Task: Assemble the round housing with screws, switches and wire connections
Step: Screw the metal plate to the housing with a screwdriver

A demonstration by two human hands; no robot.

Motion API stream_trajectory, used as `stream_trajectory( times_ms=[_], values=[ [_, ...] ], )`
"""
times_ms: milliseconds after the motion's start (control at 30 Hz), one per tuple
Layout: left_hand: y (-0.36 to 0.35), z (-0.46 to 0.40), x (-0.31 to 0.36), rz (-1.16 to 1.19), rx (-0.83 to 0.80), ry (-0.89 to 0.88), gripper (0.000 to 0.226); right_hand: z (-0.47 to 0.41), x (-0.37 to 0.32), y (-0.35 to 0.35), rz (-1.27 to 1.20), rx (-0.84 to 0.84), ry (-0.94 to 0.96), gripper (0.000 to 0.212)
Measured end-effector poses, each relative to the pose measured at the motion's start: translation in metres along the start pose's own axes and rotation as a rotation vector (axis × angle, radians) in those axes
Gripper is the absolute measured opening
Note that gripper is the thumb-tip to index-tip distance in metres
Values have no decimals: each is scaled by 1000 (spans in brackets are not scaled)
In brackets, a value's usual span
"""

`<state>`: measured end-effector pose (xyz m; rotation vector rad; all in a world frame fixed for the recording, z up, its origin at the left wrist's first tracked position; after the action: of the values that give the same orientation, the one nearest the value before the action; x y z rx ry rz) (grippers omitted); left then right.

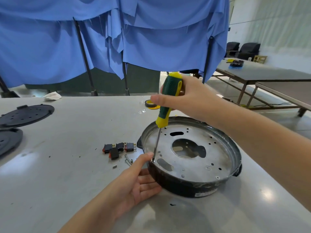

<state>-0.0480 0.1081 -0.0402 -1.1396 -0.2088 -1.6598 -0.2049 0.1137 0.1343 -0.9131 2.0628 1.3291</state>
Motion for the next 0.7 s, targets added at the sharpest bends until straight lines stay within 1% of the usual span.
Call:
stream_trajectory(
  times_ms=[33, 100, 200, 300, 367, 467, 567, 633, 700],
  values=[
    [0, 0, 1, -23, 4, -6, 81, 3, 2, 0, -90, -7, -13, 46],
    [-1, 1, 2, -69, 10, -23, 81, 9, 2, 3, -311, -4, -28, 36],
    [0, 2, 5, -114, 14, -65, 80, 14, -1, 19, -401, 133, 36, 24],
    [3, 2, 7, -109, 51, -98, 84, 16, -2, 42, -468, 295, 61, 24],
    [4, 1, 8, -108, 64, -118, 85, 18, 1, 56, -443, 350, 51, 26],
    [8, 1, 9, -107, 78, -143, 83, 21, 11, 75, -294, 384, 51, 29],
    [11, -1, 10, -112, 65, -157, 82, 25, 23, 96, -174, 443, 40, 25],
    [14, -2, 11, -120, 55, -167, 79, 25, 42, 107, -109, 449, -71, 27],
    [16, -2, 12, -121, 56, -180, 75, 25, 70, 111, -49, 398, -303, 36]
  ],
)
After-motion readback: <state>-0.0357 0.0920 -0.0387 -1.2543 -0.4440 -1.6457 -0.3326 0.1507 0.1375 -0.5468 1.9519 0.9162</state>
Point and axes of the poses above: each hand's wrist, its own z-axis away from the middle knuckle, its own y-axis out of the back of the hand, x = y × z, the point moved 3 cm from there along -z, towards the middle knuckle, and after that the axes turned 2 degrees about -z, right-handed, at the moved point
